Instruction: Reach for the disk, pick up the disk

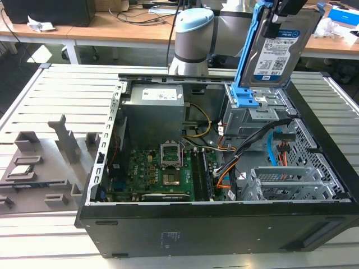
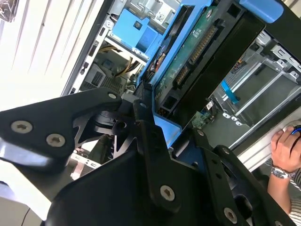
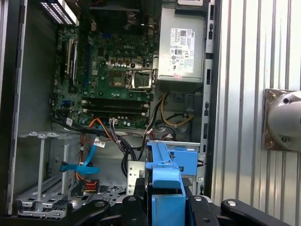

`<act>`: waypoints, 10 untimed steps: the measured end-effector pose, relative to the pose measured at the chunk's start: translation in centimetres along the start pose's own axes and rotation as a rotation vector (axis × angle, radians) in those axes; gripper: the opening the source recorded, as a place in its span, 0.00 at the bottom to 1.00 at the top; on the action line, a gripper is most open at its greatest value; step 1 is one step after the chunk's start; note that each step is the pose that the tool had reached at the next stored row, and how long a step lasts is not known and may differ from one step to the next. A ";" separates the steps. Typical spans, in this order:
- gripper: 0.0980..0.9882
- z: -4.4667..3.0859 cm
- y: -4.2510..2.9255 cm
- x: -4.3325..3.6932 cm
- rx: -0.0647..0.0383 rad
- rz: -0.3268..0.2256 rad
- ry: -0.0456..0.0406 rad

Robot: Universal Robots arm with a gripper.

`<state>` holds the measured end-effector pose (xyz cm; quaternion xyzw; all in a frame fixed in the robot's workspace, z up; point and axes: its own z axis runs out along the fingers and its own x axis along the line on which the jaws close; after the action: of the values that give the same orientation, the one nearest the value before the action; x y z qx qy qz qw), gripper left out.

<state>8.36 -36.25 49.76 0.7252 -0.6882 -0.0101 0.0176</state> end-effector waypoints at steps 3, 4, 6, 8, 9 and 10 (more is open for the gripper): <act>0.30 0.00 0.01 0.25 0.000 0.000 0.0001; 0.30 0.00 0.02 0.33 0.000 0.000 0.0000; 0.30 0.01 0.04 0.66 0.000 0.000 0.0000; 0.30 0.01 0.05 1.03 0.000 0.000 0.0001; 0.30 0.01 0.06 1.14 0.000 0.000 0.0001; 0.30 0.01 0.06 1.21 0.000 0.000 0.0000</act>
<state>8.36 -37.47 49.76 0.7252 -0.6882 -0.0101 0.0176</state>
